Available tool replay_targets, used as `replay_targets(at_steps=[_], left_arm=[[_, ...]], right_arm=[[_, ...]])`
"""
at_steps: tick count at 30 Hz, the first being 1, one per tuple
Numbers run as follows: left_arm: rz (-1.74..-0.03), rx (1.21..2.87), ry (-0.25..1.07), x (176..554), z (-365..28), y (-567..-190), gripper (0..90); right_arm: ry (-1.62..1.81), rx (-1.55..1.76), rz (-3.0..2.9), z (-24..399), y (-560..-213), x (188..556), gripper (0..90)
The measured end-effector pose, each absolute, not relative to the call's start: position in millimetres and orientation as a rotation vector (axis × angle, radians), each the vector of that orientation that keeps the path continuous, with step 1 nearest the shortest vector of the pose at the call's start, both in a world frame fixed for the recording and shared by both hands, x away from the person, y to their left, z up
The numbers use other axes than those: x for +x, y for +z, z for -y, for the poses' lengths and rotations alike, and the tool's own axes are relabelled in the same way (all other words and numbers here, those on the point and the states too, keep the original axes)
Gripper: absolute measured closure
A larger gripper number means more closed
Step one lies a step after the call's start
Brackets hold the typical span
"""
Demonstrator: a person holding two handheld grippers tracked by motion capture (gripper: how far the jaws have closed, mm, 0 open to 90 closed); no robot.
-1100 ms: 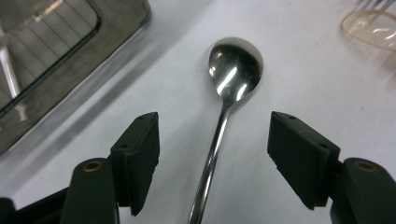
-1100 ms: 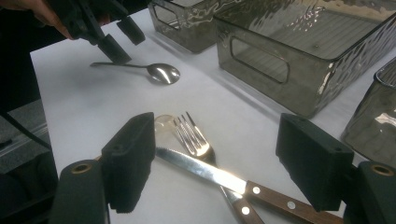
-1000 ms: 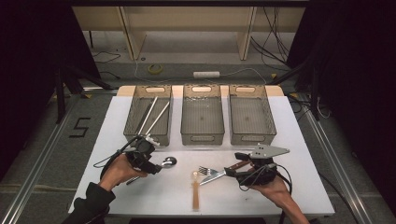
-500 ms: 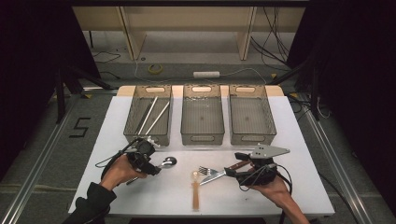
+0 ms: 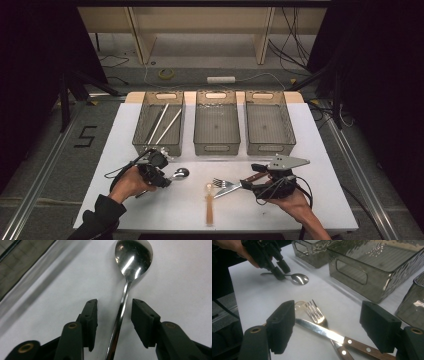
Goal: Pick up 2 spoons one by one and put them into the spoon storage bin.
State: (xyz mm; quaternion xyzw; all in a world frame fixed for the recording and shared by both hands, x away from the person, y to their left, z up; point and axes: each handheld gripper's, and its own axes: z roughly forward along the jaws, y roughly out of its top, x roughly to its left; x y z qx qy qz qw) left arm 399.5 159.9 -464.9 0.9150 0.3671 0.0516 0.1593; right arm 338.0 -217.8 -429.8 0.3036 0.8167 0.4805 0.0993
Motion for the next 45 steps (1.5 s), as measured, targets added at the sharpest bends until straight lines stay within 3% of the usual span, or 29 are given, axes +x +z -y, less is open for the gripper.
replay_targets(at_steps=[10,18,45], left_arm=[[-0.981,2.631,0.137,399,-158,-465,79.4],[-0.959,2.618,0.146,397,-158,-463,88.8],[-0.990,2.401,0.187,393,-159,-436,89.4]], right_arm=[[1.416,0.900,-2.412,218,-430,337,29.5],[1.414,0.895,-2.412,217,-429,336,29.6],[1.406,0.895,-2.413,216,-429,336,29.6]])
